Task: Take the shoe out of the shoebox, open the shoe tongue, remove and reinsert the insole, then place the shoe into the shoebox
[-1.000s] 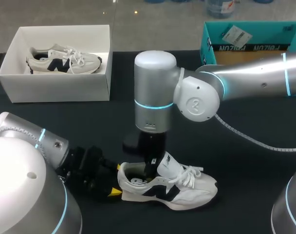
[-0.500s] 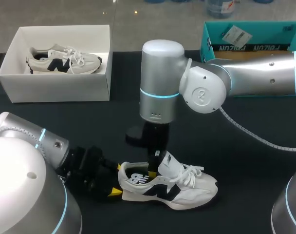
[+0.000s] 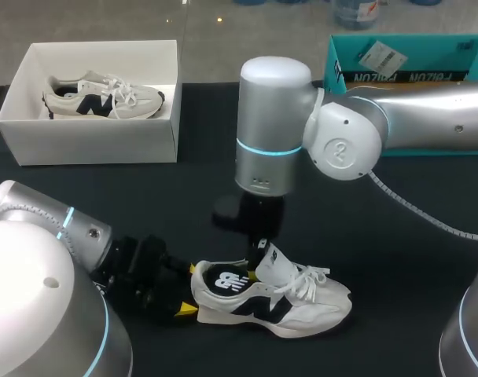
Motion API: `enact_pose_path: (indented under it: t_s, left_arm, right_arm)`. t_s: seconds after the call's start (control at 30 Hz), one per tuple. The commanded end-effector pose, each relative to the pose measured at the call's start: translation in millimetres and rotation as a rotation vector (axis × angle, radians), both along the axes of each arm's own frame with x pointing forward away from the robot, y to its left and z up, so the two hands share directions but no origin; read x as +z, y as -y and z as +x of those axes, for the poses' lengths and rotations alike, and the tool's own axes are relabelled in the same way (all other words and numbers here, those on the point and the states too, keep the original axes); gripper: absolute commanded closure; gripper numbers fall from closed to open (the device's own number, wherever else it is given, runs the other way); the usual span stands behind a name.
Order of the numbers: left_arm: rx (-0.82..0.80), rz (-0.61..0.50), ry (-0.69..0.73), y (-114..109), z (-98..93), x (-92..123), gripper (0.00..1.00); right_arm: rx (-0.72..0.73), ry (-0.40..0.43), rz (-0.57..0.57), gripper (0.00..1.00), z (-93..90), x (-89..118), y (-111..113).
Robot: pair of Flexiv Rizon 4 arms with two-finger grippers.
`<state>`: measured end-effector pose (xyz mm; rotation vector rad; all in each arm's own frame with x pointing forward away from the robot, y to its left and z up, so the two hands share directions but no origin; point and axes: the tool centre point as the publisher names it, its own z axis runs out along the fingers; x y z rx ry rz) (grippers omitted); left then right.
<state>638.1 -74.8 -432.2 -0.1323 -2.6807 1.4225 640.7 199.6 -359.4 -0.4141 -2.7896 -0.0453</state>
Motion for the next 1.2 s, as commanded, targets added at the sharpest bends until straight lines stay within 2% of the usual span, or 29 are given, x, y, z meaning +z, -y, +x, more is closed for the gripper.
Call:
enact_pose_path:
  t_s: [0.03, 0.23, 0.57, 0.93, 1.2]
  left_arm:
    - [0.001, 0.004, 0.001, 3, -0.7, -4, 1.0]
    - [0.001, 0.004, 0.001, 3, -0.7, -4, 1.0]
    - [0.001, 0.004, 0.001, 3, -0.7, -4, 1.0]
    - [0.001, 0.004, 0.001, 3, -0.7, -4, 1.0]
    - [0.001, 0.004, 0.001, 3, -0.7, -4, 1.0]
  right_arm:
    - [-0.019, 0.029, 0.012, 1.0, 1.1, 13, 14]
    - [-0.017, 0.055, 0.005, 1.0, 16.1, 25, 11]
    - [-0.006, 0.087, 0.028, 1.0, 41.1, 32, 0]
    - [0.03, 0.1, 0.087, 1.0, 59.6, 26, -34]
    - [0.045, 0.117, 0.107, 1.0, 68.6, 31, -50]
